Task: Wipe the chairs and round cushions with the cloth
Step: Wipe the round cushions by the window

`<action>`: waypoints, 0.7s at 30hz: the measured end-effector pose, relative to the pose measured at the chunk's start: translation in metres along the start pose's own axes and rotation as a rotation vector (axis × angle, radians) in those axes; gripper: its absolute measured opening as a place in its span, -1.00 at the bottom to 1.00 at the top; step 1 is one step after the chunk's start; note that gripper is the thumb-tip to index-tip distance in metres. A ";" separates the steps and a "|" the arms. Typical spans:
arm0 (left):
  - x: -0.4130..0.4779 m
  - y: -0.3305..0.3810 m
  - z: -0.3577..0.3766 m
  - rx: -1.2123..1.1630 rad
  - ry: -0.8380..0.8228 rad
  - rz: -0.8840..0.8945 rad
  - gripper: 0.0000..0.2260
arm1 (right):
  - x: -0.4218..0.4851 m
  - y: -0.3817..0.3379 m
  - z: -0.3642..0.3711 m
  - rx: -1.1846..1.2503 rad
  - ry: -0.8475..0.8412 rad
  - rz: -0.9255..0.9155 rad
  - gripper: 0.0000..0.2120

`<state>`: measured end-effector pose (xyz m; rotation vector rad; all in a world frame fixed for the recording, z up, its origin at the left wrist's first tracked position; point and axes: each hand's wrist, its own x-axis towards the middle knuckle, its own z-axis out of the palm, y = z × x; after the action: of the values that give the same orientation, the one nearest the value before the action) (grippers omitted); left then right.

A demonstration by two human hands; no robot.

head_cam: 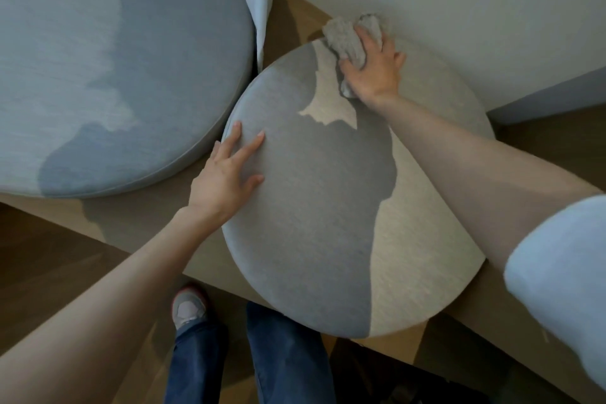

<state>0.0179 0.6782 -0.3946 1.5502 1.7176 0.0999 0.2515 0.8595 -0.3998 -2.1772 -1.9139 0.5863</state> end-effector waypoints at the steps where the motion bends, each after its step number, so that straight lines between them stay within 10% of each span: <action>1: 0.000 0.000 0.001 -0.006 0.005 0.001 -0.38 | -0.001 -0.001 0.001 -0.031 -0.011 -0.014 -0.44; 10: 0.002 -0.012 0.000 -0.041 0.010 0.066 -0.37 | -0.114 -0.010 0.024 0.127 -0.195 -0.295 -0.62; 15: -0.001 -0.026 -0.008 -0.134 0.004 0.178 -0.40 | -0.270 0.005 0.051 0.042 -0.262 -0.569 -0.35; 21: -0.014 -0.031 -0.010 -0.145 -0.034 0.119 -0.40 | -0.294 0.017 0.052 0.011 -0.292 -0.976 -0.69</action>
<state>-0.0139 0.6626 -0.3982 1.5369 1.5559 0.2516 0.2185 0.5627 -0.4033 -0.9264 -2.7319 0.7011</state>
